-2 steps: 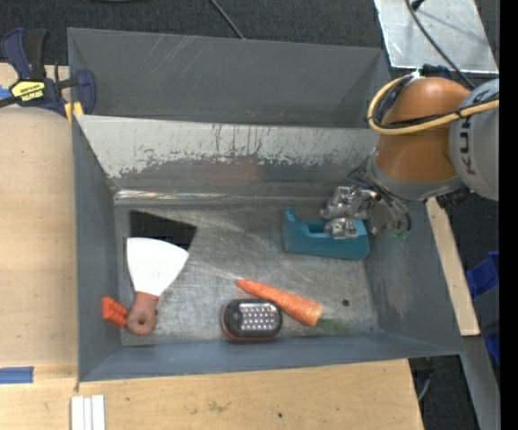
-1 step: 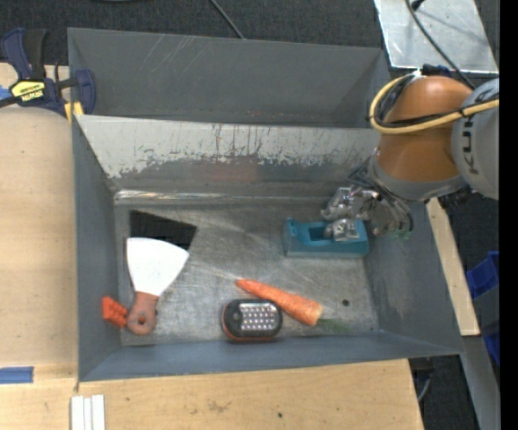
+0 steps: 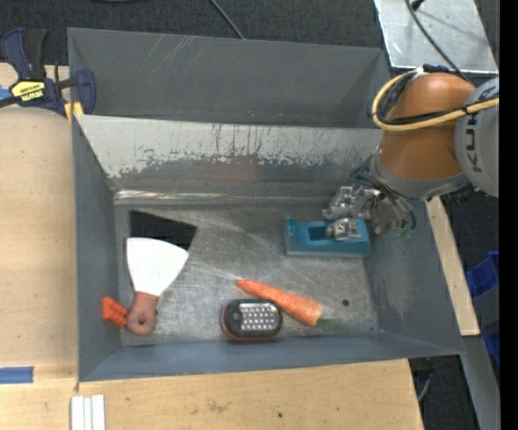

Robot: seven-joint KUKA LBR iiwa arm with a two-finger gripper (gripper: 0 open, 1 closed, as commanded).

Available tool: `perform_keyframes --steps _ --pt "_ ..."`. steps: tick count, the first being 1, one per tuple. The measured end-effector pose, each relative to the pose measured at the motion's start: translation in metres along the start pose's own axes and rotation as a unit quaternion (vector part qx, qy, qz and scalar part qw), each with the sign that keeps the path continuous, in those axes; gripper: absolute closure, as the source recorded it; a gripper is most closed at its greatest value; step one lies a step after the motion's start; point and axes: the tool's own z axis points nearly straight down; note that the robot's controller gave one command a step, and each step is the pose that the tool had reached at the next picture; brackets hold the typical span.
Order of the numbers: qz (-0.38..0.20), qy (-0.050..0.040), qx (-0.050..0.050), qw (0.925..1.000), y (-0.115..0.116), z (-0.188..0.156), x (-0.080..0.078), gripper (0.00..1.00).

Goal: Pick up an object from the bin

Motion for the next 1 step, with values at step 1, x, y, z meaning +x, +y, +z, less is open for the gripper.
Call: perform_keyframes --steps 1 --pt "0.0 0.001 0.0 1.0 -0.0001 -0.0082 0.0001 1.0"
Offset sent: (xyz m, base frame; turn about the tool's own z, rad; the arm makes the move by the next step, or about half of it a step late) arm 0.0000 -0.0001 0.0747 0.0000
